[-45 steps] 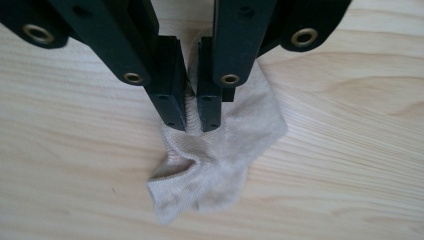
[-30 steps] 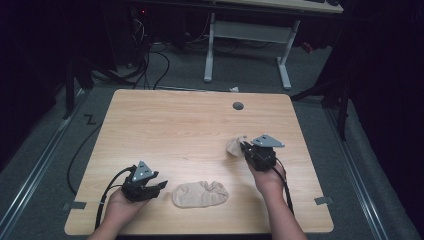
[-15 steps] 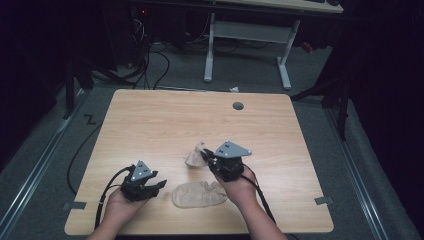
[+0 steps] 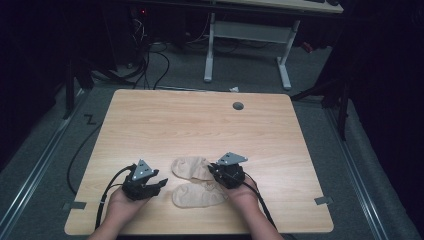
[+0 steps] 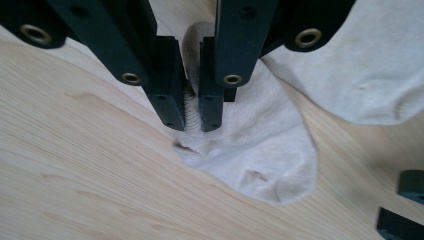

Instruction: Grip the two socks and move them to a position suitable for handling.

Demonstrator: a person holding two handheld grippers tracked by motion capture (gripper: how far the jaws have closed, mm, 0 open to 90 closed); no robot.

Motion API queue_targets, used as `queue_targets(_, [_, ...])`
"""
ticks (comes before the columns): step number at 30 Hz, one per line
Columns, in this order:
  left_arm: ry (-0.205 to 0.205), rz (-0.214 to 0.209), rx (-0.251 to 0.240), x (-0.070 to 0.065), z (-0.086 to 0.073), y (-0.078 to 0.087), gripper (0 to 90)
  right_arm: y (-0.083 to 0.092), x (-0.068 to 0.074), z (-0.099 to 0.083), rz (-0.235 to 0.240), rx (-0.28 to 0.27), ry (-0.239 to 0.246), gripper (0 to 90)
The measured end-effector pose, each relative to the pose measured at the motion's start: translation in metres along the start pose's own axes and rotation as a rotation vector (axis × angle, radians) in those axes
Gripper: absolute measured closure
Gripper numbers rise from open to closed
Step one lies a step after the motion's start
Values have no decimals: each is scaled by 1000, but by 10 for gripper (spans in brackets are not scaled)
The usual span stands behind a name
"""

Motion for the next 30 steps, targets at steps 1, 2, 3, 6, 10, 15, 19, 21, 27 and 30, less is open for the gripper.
queue_targets(1, [-2, 0, 3, 0, 0, -1, 507, 0, -2, -2, -7, 4, -10, 813])
queue_targets(2, [-4, 2, 1, -1, 0, -2, 507, 0, -5, -4, -19, 9, -10, 802])
queue_targets(3, [-6, 2, 5, -2, 0, -3, 506, 0, -6, -6, -27, 16, -13, 798])
queue_targets(6, [-12, 1, 8, -5, 0, -5, 507, -1, -13, -13, -49, 31, -20, 754])
queue_targets(10, [-10, -2, 8, -9, 1, -9, 505, 1, -19, -17, -71, 37, -42, 681])
queue_targets(15, [6, -3, -8, -10, 6, -14, 492, 8, -23, -19, -83, 26, -54, 673])
queue_targets(19, [16, 7, 24, -7, 16, -23, 483, 12, -25, -25, -64, 45, -54, 687])
queue_targets(21, [13, 17, 21, -5, 24, -27, 484, 15, -25, -29, -42, 47, -66, 687])
queue_targets(27, [41, 28, 7, -3, 42, -56, 489, 18, -20, -34, -34, 51, -61, 699])
queue_targets(30, [57, 28, 23, -2, 44, -67, 529, 15, -18, -35, -22, 65, -57, 710])
Point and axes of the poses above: each handheld gripper's, and its own axes: y roughly backward along the jaws, z roughly out of its top, x roughly to its left, the point moved 4 cm from there along -y, roughly forward along the jaws, and after that the axes turned 15 degrees about y, right-handed, at the moved point
